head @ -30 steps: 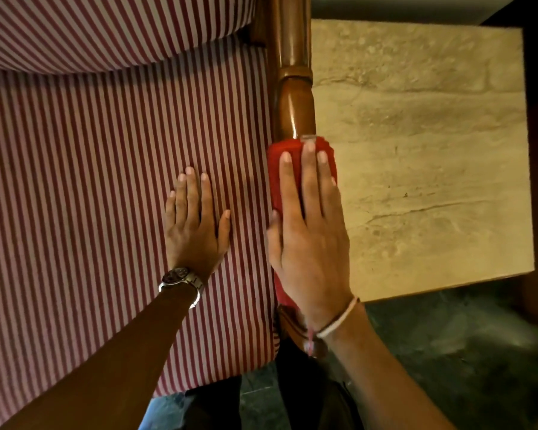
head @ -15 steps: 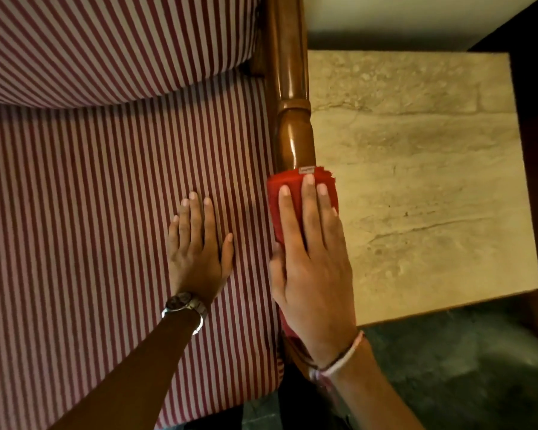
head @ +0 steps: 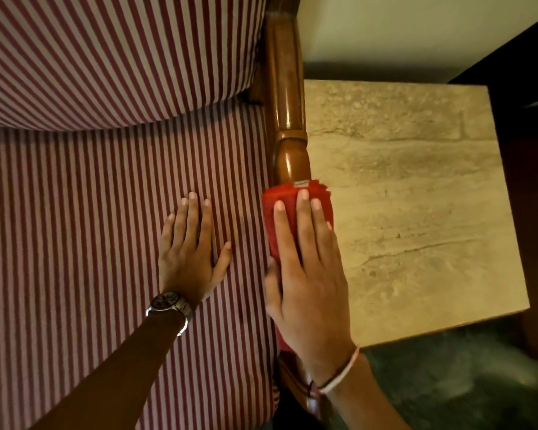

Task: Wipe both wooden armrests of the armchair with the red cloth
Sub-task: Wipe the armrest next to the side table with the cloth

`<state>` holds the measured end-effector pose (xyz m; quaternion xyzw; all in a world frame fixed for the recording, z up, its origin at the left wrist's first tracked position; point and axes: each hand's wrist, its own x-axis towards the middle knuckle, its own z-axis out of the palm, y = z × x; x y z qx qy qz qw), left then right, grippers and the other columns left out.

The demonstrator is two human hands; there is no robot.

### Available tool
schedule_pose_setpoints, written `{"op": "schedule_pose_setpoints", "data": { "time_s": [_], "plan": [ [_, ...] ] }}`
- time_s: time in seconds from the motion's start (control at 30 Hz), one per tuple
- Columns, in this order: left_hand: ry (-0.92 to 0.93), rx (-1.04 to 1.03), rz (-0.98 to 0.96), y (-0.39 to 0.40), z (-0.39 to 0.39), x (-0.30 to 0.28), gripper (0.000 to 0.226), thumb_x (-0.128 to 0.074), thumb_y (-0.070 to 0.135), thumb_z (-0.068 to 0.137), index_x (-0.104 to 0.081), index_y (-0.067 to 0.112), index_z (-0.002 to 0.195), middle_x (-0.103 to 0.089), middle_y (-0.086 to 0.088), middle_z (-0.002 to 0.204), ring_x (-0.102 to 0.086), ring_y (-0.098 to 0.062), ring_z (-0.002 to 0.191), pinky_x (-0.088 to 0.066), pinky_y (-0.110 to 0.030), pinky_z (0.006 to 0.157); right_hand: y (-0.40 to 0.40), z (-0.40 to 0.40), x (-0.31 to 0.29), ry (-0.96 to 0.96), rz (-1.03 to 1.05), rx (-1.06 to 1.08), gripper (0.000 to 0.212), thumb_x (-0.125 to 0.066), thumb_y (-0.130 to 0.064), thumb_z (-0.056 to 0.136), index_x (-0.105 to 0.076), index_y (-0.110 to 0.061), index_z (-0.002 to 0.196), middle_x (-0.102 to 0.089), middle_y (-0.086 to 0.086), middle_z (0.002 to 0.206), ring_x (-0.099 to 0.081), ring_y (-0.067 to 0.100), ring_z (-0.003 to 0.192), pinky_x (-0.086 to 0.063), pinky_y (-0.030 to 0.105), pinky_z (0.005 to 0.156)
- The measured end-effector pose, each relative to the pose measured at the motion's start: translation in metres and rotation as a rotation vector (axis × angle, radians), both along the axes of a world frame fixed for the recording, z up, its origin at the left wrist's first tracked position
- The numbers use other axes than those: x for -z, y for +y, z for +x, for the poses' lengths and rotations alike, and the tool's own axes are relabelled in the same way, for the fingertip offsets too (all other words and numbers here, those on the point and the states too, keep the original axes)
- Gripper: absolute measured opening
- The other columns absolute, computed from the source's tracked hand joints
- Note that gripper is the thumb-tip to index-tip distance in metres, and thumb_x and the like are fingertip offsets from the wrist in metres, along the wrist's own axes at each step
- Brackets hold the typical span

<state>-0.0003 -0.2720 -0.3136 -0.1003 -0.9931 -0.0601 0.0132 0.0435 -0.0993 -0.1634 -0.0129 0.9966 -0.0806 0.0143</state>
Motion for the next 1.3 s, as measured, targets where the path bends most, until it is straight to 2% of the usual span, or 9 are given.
{"op": "schedule_pose_setpoints", "data": {
  "time_s": [0.27, 0.5, 0.57, 0.73, 0.8, 1.0, 1.13, 1.23, 1.3],
  "plan": [
    [0.029, 0.009, 0.004, 0.0, 0.001, -0.001, 0.077, -0.033, 0.053, 0.1, -0.025, 0.004, 0.159, -0.021, -0.023, 0.167, -0.025, -0.036, 0.155, -0.025, -0.051, 0.125, -0.001, -0.148, -0.008, 0.04, -0.058, 0.06, 0.074, -0.043, -0.028, 0.1, -0.008, -0.018, 0.164, -0.002, 0.012, 0.173, -0.001, 0.027, 0.162, -0.013, 0.047, 0.132],
    [0.028, -0.002, 0.038, 0.001, 0.001, 0.001, 0.077, -0.03, 0.054, 0.101, -0.023, 0.005, 0.159, -0.02, -0.022, 0.167, -0.023, -0.035, 0.155, -0.025, -0.051, 0.125, 0.002, -0.011, 0.002, 0.016, -0.028, -0.005, 0.081, -0.046, -0.03, 0.095, -0.005, -0.021, 0.165, 0.004, 0.007, 0.174, 0.004, 0.023, 0.162, -0.011, 0.045, 0.132],
    [0.025, -0.005, 0.034, 0.001, 0.002, 0.001, 0.076, -0.029, 0.054, 0.101, -0.023, 0.005, 0.16, -0.02, -0.021, 0.168, -0.023, -0.034, 0.156, -0.023, -0.05, 0.126, 0.005, -0.038, 0.002, 0.003, -0.044, 0.0, 0.08, -0.043, -0.031, 0.095, -0.006, -0.021, 0.165, 0.003, 0.008, 0.174, 0.004, 0.024, 0.162, -0.01, 0.045, 0.132],
    [0.042, -0.003, 0.017, 0.002, 0.002, 0.001, 0.076, -0.032, 0.053, 0.101, -0.025, 0.005, 0.159, -0.022, -0.022, 0.167, -0.025, -0.035, 0.155, -0.024, -0.05, 0.126, 0.002, -0.163, -0.009, 0.05, -0.068, 0.031, 0.075, -0.043, -0.029, 0.099, -0.008, -0.018, 0.164, -0.002, 0.012, 0.173, -0.001, 0.028, 0.162, -0.013, 0.048, 0.132],
    [0.042, -0.003, 0.014, 0.001, 0.003, 0.001, 0.076, -0.031, 0.054, 0.102, -0.025, 0.005, 0.159, -0.022, -0.022, 0.167, -0.025, -0.035, 0.155, -0.025, -0.051, 0.126, 0.001, -0.164, -0.007, 0.055, -0.053, 0.041, 0.074, -0.043, -0.028, 0.1, -0.007, -0.017, 0.164, -0.002, 0.012, 0.173, -0.001, 0.027, 0.162, -0.012, 0.048, 0.132],
    [0.035, -0.007, 0.032, 0.001, 0.003, 0.002, 0.076, -0.031, 0.054, 0.102, -0.022, 0.006, 0.16, -0.02, -0.021, 0.168, -0.022, -0.034, 0.156, -0.024, -0.05, 0.126, -0.002, -0.046, 0.001, 0.028, -0.006, -0.016, 0.08, -0.039, -0.031, 0.091, -0.008, -0.019, 0.164, -0.001, 0.01, 0.174, 0.001, 0.026, 0.162, -0.01, 0.047, 0.131],
    [0.036, -0.008, 0.022, 0.0, 0.003, 0.004, 0.076, -0.028, 0.055, 0.102, -0.021, 0.006, 0.16, -0.019, -0.02, 0.168, -0.023, -0.033, 0.156, -0.025, -0.05, 0.126, -0.001, -0.115, -0.005, 0.046, -0.018, -0.011, 0.079, -0.046, -0.029, 0.095, -0.009, -0.018, 0.164, -0.003, 0.012, 0.173, -0.002, 0.028, 0.161, -0.011, 0.048, 0.132],
    [0.044, -0.004, 0.022, 0.001, 0.003, 0.004, 0.076, -0.027, 0.056, 0.103, -0.022, 0.007, 0.16, -0.02, -0.02, 0.168, -0.023, -0.034, 0.156, -0.025, -0.05, 0.126, 0.001, -0.182, -0.01, 0.06, -0.018, 0.007, 0.075, -0.042, -0.029, 0.099, -0.007, -0.016, 0.164, -0.002, 0.013, 0.173, -0.001, 0.028, 0.162, -0.007, 0.046, 0.133],
    [0.048, -0.006, 0.023, 0.0, 0.003, 0.006, 0.076, -0.027, 0.056, 0.103, -0.022, 0.007, 0.16, -0.02, -0.021, 0.168, -0.023, -0.034, 0.156, -0.024, -0.05, 0.126, 0.0, -0.189, -0.009, 0.068, 0.018, 0.022, 0.074, -0.04, -0.029, 0.1, -0.007, -0.016, 0.164, -0.002, 0.012, 0.173, 0.0, 0.028, 0.162, -0.005, 0.046, 0.133]
  ]
}}
